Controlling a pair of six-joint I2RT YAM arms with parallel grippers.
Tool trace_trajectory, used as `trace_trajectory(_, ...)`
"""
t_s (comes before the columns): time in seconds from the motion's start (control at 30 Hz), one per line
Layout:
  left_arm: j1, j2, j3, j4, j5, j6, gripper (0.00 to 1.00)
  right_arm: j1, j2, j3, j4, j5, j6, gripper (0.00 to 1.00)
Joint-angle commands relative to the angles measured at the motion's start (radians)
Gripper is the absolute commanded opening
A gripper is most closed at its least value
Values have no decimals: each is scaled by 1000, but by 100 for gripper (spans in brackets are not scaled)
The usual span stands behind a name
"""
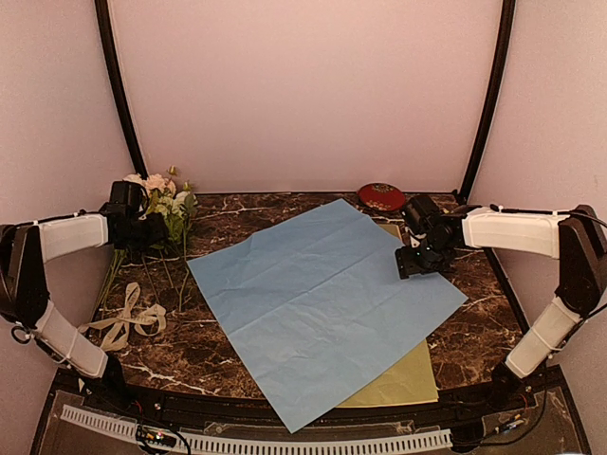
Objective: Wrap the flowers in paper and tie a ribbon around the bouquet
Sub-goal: Pick up the fake flower from the corner of the board.
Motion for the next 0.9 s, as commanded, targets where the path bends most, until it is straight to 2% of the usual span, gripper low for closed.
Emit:
trace_trajectory(0.0,54,53,1,-29,64,-129,71,6,0,-5,32,8,-23,76)
trace_trajectory(0.07,72,54,20,-48,-13,-116,72,7,20,-8,23,21,-31,75)
trace_trajectory(0.2,80,51,143,-147,-132,31,68,8,19,-33,37,13,-38,76)
trace_trajectory(0.4,209,199,414,-513,-12,167,75,8,31,-34,57,-45,-58,76)
trace_trajectory(0.47,224,241,456,-620,7,202,83,7,39,-28,58,-59,-73,76)
trace_trajectory(0.53,225,256,471,-698,-24,230,89,6,48,-20,59,-86,-90,76)
trace_trajectory(0.67,229,248,458,-743,-122,280,91,6,59,-13,71,-137,-122,77)
trace_trajectory(0.73,232,263,456,-761,-138,312,87,7,65,-12,76,-149,-133,77)
trace_trajectory(0.8,234,296,458,-772,-162,339,79,8,70,-12,78,-156,-145,77)
trace_trajectory(0.87,235,326,467,-780,-199,353,63,7,75,-12,78,-157,-154,77)
